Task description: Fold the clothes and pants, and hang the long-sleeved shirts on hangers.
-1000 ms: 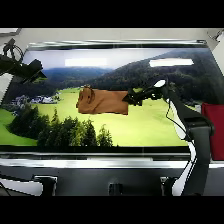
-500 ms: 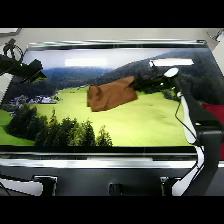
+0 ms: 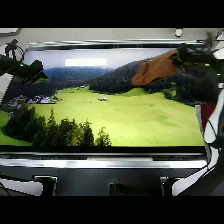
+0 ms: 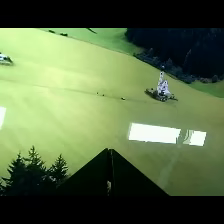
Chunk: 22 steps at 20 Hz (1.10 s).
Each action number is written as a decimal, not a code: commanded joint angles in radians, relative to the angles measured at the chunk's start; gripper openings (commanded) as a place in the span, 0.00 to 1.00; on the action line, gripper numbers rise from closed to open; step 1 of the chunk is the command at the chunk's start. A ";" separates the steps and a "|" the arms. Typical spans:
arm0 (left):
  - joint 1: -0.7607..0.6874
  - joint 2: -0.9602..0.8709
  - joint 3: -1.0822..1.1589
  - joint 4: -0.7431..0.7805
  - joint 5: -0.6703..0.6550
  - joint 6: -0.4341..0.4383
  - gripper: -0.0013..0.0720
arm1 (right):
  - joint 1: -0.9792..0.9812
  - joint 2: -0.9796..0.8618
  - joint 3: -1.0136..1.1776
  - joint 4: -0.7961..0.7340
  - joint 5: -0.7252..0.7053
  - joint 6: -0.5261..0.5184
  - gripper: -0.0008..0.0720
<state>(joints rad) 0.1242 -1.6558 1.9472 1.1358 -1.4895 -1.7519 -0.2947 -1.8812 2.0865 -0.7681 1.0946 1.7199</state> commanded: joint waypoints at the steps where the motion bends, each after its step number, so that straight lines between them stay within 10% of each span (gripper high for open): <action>1: 0.001 0.001 0.000 -0.002 -0.014 0.002 0.04 | -0.135 0.024 0.015 -0.012 -0.056 0.020 0.05; 10: 0.000 0.001 0.000 -0.002 -0.014 -0.033 0.04 | -0.401 0.050 0.014 -0.069 -0.038 0.025 0.05; 22: -0.036 0.013 0.000 -0.003 -0.014 -0.055 0.04 | -0.544 0.242 0.014 -0.374 0.336 0.163 0.06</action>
<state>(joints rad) 0.0963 -1.6455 1.9472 1.1324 -1.5043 -1.8065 -0.8268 -1.6791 2.1002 -1.0622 1.3426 1.8568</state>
